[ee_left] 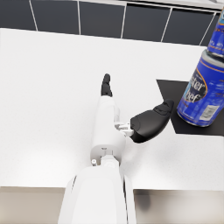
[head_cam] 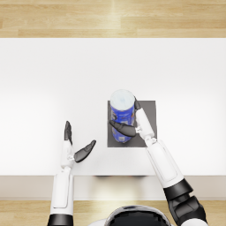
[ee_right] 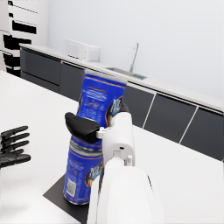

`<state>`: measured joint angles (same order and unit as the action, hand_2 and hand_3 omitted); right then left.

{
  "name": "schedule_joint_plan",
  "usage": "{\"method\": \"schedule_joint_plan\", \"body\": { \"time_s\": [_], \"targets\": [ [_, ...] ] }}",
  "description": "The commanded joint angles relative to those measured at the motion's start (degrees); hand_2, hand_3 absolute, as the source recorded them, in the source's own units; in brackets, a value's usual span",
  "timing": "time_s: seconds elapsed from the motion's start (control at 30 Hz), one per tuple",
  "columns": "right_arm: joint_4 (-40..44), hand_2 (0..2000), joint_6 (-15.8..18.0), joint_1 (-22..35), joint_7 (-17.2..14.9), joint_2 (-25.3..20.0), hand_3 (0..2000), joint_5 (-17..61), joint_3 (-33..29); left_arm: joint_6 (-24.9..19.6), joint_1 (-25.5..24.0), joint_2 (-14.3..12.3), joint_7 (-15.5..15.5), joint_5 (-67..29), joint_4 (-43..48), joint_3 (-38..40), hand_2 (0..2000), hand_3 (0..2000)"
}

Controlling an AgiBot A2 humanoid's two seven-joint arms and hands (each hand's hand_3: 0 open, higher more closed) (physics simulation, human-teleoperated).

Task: Pick up the blue can on the left and place it in the middle, then pick up the blue can on the right and place it on top of the can in the middle

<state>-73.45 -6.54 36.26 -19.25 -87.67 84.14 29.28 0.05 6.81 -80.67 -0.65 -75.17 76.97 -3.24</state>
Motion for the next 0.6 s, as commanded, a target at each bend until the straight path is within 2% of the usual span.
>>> {"method": "schedule_joint_plan", "body": {
  "time_s": [0.03,0.1,0.13,0.17,0.2,0.23,0.3,0.4,0.6],
  "targets": [
    [-0.09,0,-0.60,-0.28,-0.21,0.05,0,0.01,-1.42,0.00,0.25,-0.11,-0.10,0.00,0.48,0.08,0,0],
    [-1.42,0,-1.02,-0.36,-0.46,-0.16,0,0.02,-1.94,-0.05,0.48,-0.30,-0.09,0.00,0.53,-0.36,0,0],
    [-2.50,0,1.04,-0.49,0.59,-0.20,0,0.03,-2.16,-0.01,0.47,-0.37,-0.07,0.00,0.79,-0.46,0,0],
    [-3.75,0,2.58,-0.62,5.87,-0.25,0,0.03,-2.65,-0.02,0.44,-0.45,0.09,0.00,1.75,-0.66,0,0],
    [-4.46,0,3.70,-0.71,9.66,-0.32,0,0.03,-3.08,-0.03,0.66,-0.57,0.25,0.01,2.21,-0.90,0,0],
    [-5.24,0,4.68,-0.87,12.37,-0.35,0,0.02,-3.71,-0.03,0.89,-0.68,0.36,0.01,2.64,-0.92,0,0],
    [-5.87,0,5.93,-0.90,15.69,-0.57,0,0.02,-4.78,-0.04,1.17,-0.90,0.50,0.01,4.81,-1.24,0,0],
    [-8.48,0,6.48,-1.35,17.93,-0.65,0,0.02,-5.83,-0.05,1.54,-1.20,0.60,0.01,9.08,-1.39,0,0],
    [-19.50,0,6.52,-1.84,19.07,-1.14,0,0.01,-12.72,-0.05,5.30,-2.34,0.65,0.01,18.85,-0.64,0,0]
  ]
}}
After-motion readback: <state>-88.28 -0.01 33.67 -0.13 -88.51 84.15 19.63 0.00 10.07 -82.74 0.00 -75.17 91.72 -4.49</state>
